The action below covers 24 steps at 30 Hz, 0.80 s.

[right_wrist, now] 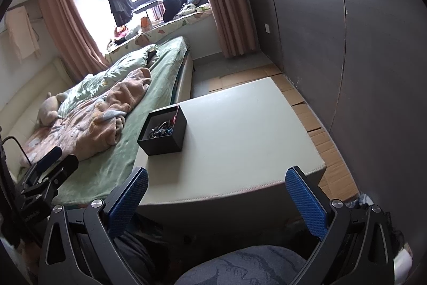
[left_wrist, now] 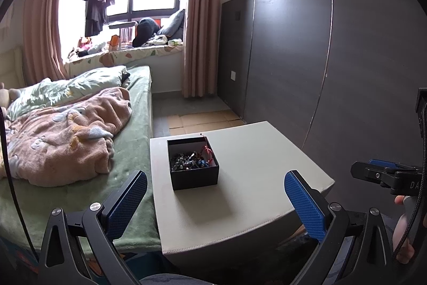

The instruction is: Organize jewelry

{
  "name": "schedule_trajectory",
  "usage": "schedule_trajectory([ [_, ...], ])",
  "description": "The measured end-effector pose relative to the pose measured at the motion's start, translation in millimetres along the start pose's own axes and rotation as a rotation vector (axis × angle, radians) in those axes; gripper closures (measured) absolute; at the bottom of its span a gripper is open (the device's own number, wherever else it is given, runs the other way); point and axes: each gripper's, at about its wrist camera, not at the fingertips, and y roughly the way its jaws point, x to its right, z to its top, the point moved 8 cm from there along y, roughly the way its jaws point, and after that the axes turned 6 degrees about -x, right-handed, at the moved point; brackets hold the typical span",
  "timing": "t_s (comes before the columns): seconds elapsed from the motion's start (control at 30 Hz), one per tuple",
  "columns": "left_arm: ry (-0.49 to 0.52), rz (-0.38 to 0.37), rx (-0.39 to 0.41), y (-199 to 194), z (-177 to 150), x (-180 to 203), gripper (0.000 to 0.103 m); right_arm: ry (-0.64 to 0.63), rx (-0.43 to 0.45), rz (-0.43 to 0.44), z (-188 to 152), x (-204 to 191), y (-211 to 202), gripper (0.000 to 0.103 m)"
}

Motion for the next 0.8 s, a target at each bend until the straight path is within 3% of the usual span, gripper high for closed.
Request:
schedule_trajectory([
  [0.3, -0.004, -0.001, 0.002, 0, 0, -1, 0.000, 0.013, 0.002, -0.024, -3, -2, 3, 0.000],
  [0.57, -0.029, -0.024, 0.078, -12, 4, -3, 0.000, 0.003, 0.026, -0.061, -5, -4, -1, 0.000],
  [0.8, -0.036, -0.007, 0.080, -13, 4, -6, 0.000, 0.027, 0.012, -0.040, -6, -2, 4, 0.000],
])
